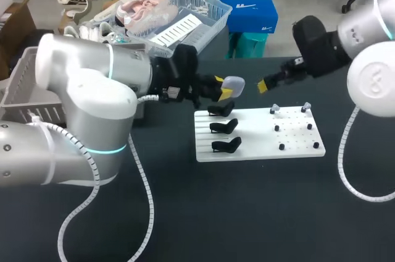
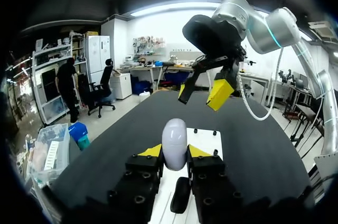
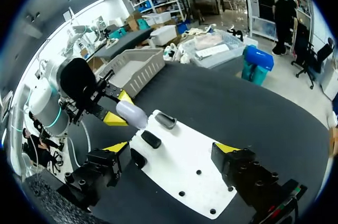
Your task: Pick up each earbud case from the left stands, insert the matching earbuds, close the lid, and place the case in the box.
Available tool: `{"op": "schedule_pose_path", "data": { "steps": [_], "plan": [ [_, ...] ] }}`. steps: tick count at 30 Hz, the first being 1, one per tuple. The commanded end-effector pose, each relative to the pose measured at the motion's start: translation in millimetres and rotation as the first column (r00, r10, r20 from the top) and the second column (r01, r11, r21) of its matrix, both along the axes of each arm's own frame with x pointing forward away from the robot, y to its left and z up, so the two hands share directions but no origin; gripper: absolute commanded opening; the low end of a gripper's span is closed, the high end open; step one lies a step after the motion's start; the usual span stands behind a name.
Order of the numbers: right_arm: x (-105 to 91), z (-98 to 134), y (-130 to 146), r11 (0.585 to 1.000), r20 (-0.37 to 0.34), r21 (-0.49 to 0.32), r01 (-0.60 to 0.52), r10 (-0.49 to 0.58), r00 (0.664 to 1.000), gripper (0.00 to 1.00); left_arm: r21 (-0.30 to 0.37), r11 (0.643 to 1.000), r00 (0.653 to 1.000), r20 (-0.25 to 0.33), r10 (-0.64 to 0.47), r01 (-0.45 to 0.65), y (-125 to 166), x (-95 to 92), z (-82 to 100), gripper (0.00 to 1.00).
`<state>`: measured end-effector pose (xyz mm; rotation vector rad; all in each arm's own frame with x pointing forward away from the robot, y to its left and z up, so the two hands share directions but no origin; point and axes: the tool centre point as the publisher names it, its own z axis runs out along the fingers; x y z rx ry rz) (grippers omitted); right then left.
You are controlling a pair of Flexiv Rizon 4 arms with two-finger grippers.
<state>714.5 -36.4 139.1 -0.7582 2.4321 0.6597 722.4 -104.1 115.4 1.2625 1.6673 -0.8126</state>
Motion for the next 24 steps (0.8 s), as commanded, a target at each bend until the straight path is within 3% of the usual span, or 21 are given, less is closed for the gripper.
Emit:
{"op": "schedule_pose_path", "data": {
  "steps": [1, 24],
  "plan": [
    [5.7, -3.0, 13.8, 0.999, -0.034, 0.012, -0.048, 0.049, 0.998, 1.00, -0.004, 1.000, 1.000, 0.011, 0.007, -0.007, -5.2, 2.3, -2.0, 0.00],
    [12.5, -15.7, 25.0, 0.997, -0.051, 0.031, -0.073, 0.074, 0.996, 1.00, -0.006, 1.000, 1.000, 0.007, -0.016, 0.016, -9.0, -2.7, 1.5, 0.00]
  ]
}}
